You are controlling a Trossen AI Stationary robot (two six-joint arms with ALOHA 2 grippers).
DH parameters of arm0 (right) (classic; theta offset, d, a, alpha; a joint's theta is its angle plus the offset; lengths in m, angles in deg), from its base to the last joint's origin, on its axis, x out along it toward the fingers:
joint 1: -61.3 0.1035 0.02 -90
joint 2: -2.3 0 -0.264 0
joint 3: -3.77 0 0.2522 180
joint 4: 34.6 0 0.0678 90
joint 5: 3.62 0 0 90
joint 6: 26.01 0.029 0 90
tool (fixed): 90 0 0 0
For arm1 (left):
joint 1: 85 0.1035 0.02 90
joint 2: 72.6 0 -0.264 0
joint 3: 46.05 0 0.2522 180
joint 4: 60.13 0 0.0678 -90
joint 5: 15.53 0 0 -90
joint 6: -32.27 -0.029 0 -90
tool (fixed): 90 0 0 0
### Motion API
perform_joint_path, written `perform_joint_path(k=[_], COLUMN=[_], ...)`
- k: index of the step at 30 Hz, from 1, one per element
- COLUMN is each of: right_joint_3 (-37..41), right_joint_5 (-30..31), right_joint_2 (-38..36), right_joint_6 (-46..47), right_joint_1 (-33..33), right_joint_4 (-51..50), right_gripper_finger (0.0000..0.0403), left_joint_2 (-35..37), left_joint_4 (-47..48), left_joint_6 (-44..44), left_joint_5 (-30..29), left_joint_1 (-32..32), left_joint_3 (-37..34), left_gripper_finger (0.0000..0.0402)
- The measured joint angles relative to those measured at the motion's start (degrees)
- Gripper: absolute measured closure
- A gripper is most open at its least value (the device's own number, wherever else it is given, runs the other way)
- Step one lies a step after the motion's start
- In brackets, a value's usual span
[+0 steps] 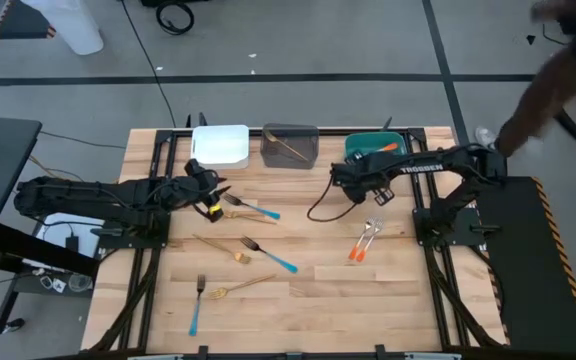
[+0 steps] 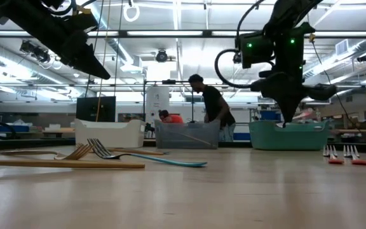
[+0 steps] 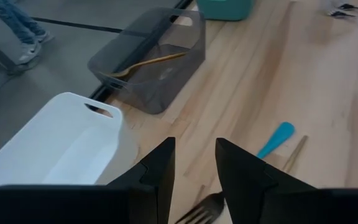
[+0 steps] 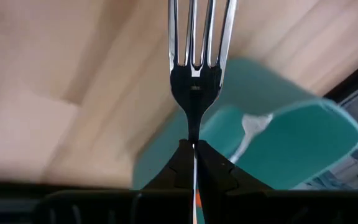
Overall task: Sort silverware by color (type)
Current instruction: Put the top orange fork into the green bin
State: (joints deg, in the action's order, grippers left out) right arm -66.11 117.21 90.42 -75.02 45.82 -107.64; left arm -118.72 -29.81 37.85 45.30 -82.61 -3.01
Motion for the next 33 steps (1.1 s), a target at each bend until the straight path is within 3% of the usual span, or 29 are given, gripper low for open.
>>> perform_joint_path(k=[8, 21, 33], right_joint_3=[0.0, -2.3, -2.2], right_joint_5=[1.3, 0.8, -7.0], right_joint_2=[0.0, -2.1, -2.1], right_joint_6=[-10.9, -20.0, -23.4], right_joint_1=[-6.2, -16.4, -22.1], right_joint_4=[0.0, 0.4, 10.3], right_gripper_finger=[0.0394, 0.0394, 0.0394], left_joint_2=[0.0, 0.0, 0.0], left_joint_4=[0.0, 0.0, 0.0], left_joint_6=[1.6, 1.8, 1.8], left_joint_5=[0.5, 0.5, 0.4], left_joint_1=[0.0, 0.0, 0.0], left_joint_3=[0.0, 0.0, 0.0], left_gripper_finger=[0.0278, 0.0278, 0.0278])
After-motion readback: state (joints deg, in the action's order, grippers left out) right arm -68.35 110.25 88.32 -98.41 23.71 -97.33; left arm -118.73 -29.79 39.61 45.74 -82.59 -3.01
